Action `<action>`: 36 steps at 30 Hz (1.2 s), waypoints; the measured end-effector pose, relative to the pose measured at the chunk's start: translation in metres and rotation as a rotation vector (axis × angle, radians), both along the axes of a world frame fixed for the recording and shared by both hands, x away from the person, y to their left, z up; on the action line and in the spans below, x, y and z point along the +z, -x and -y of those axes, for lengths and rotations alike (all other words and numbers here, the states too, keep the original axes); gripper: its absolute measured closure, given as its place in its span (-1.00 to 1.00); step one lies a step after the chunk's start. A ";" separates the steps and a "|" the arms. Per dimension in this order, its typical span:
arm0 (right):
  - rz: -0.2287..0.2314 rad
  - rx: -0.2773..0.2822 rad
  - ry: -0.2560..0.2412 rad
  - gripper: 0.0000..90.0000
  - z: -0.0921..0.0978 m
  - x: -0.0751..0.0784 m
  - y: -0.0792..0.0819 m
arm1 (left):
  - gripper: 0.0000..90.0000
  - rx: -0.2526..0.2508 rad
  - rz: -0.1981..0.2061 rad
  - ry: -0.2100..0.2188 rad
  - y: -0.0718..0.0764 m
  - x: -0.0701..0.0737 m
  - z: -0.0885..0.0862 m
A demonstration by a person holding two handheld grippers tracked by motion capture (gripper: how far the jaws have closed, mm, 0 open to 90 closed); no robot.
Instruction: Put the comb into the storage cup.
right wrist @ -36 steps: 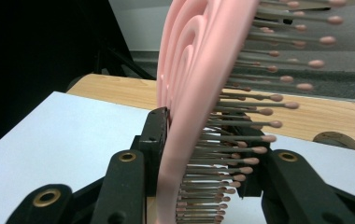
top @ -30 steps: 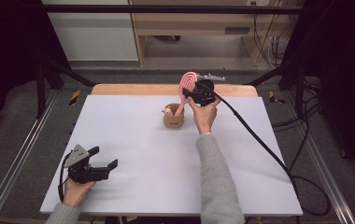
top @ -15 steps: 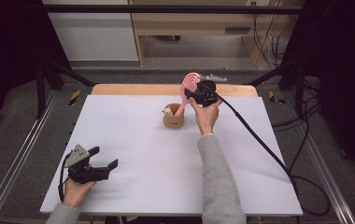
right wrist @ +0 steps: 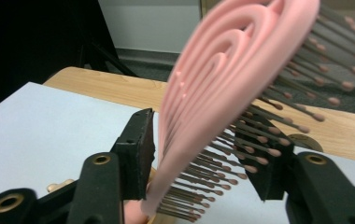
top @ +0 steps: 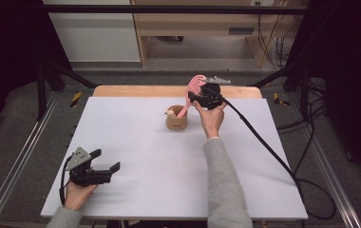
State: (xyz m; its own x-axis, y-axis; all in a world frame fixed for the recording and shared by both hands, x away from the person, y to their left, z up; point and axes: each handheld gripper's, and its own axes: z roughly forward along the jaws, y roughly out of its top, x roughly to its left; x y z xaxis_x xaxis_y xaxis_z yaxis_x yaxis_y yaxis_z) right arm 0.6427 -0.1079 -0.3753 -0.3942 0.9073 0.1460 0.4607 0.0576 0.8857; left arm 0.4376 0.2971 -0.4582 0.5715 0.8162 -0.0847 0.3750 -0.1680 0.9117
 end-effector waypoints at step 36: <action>0.123 0.054 0.038 -0.96 0.014 0.016 0.040 | -0.92 0.005 -0.004 0.004 -0.001 -0.001 0.000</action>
